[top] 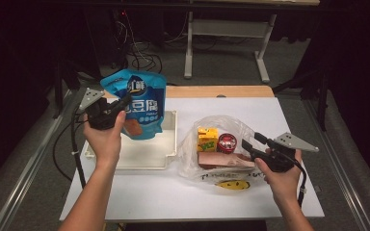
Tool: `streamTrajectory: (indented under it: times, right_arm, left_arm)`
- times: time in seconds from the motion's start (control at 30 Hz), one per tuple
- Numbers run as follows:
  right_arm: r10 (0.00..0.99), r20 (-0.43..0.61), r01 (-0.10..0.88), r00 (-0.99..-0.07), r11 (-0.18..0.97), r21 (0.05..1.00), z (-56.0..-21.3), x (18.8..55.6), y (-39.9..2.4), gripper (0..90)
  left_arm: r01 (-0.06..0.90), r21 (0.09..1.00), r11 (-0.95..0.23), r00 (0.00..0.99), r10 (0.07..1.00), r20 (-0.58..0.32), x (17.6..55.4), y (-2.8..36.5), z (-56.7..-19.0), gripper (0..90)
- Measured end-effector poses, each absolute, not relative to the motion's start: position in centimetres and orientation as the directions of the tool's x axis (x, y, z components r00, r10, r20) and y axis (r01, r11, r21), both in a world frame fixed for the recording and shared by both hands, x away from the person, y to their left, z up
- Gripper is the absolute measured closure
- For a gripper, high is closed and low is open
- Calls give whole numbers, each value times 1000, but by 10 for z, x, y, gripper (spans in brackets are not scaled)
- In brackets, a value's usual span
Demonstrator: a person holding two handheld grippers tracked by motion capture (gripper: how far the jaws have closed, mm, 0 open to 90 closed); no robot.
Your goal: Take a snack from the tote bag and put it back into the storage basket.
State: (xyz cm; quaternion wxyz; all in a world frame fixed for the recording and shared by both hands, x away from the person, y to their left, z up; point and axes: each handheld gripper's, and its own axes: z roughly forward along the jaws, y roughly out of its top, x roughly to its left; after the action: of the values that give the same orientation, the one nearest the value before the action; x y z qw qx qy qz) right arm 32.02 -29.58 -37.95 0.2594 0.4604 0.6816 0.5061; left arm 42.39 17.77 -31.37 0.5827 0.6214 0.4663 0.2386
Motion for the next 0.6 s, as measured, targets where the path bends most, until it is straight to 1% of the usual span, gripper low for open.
streamTrajectory:
  times: [0.27, 0.4, 0.6]
  right_arm:
    - [904, 150, 393, -400, 22, 919, -399, 309, -314, 415]
    - [906, 153, 412, -395, 26, 911, -405, 308, -315, 412]
    - [906, 153, 424, -394, 32, 905, -410, 308, -313, 414]
  left_arm:
    - [312, 943, 116, 444, 860, -252, 431, 200, -328, 896]
    - [327, 938, 114, 453, 852, -262, 435, 209, -336, 896]
    - [342, 931, 131, 432, 858, -279, 444, 224, -351, 895]
